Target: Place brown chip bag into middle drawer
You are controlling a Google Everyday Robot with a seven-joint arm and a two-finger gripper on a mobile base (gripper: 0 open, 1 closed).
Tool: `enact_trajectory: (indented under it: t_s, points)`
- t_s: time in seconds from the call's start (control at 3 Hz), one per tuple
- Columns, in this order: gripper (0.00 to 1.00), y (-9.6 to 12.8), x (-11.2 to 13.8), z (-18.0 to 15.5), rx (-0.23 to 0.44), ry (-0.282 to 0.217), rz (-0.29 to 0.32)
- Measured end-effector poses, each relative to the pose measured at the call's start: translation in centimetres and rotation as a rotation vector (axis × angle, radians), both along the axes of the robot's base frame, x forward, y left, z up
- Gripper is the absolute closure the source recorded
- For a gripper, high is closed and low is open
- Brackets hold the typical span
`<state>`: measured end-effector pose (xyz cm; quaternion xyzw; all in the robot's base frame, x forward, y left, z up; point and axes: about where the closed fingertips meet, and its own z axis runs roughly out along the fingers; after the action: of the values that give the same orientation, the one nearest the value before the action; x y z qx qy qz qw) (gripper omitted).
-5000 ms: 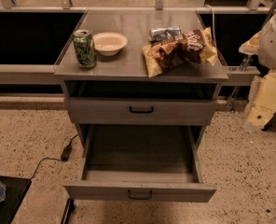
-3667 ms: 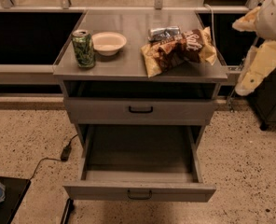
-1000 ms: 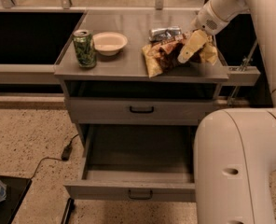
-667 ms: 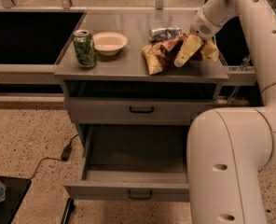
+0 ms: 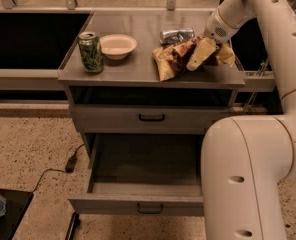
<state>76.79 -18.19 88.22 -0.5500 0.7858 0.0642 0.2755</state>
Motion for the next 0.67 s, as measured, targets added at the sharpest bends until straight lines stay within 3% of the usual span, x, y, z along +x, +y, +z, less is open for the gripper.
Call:
enact_trajectory:
  t_s: [0.67]
  points:
    - [0.66,0.00,0.00,0.00,0.000,0.000,0.000]
